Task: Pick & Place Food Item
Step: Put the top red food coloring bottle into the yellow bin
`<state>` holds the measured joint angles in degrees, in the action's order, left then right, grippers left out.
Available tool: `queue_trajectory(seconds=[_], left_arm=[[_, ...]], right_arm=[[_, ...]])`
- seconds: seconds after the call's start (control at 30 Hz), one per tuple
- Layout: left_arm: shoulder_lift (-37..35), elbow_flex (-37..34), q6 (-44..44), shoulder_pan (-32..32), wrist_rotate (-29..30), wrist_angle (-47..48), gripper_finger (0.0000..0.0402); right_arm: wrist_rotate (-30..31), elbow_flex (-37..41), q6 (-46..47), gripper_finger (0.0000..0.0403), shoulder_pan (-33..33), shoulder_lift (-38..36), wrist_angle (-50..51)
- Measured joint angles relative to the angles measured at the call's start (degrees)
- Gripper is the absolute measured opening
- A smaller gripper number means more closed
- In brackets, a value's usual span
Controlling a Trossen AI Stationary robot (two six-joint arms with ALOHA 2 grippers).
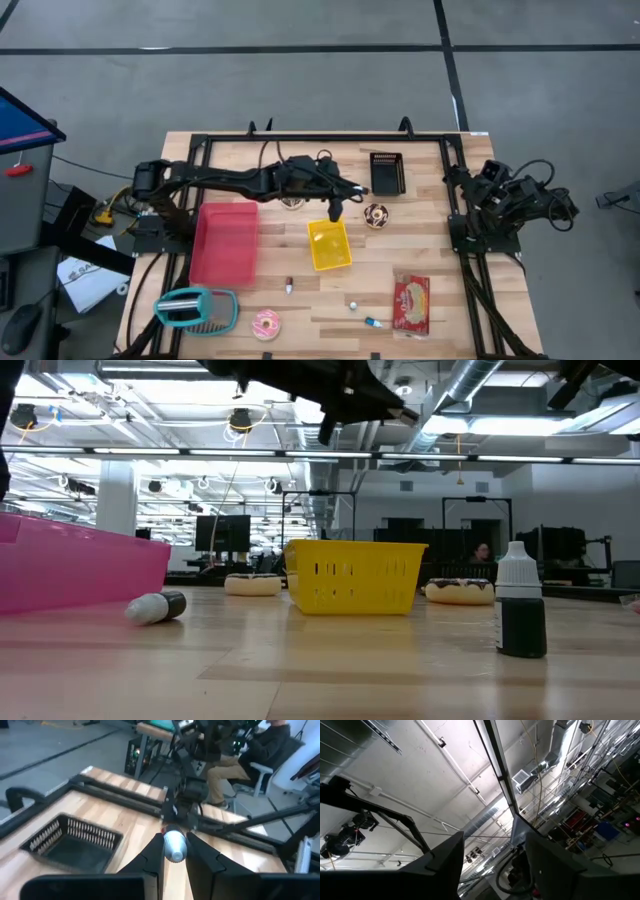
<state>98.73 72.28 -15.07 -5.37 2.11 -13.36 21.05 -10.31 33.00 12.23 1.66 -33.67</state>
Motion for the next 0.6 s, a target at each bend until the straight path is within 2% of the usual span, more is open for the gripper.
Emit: queue_trajectory(seconds=[0.27, 0.6], left_arm=[[7.06, 7.76, 0.28, -1.86, 0.24, 0.38, 0.0046], [14.18, 16.32, 4.09, -3.14, 0.90, 6.62, 0.0046]], right_arm=[[0.02, 0.02, 0.46, 0.0203, 0.37, 0.80, -0.18], [0.03, 0.02, 0.61, 0.0203, 0.49, 0.91, -0.21]])
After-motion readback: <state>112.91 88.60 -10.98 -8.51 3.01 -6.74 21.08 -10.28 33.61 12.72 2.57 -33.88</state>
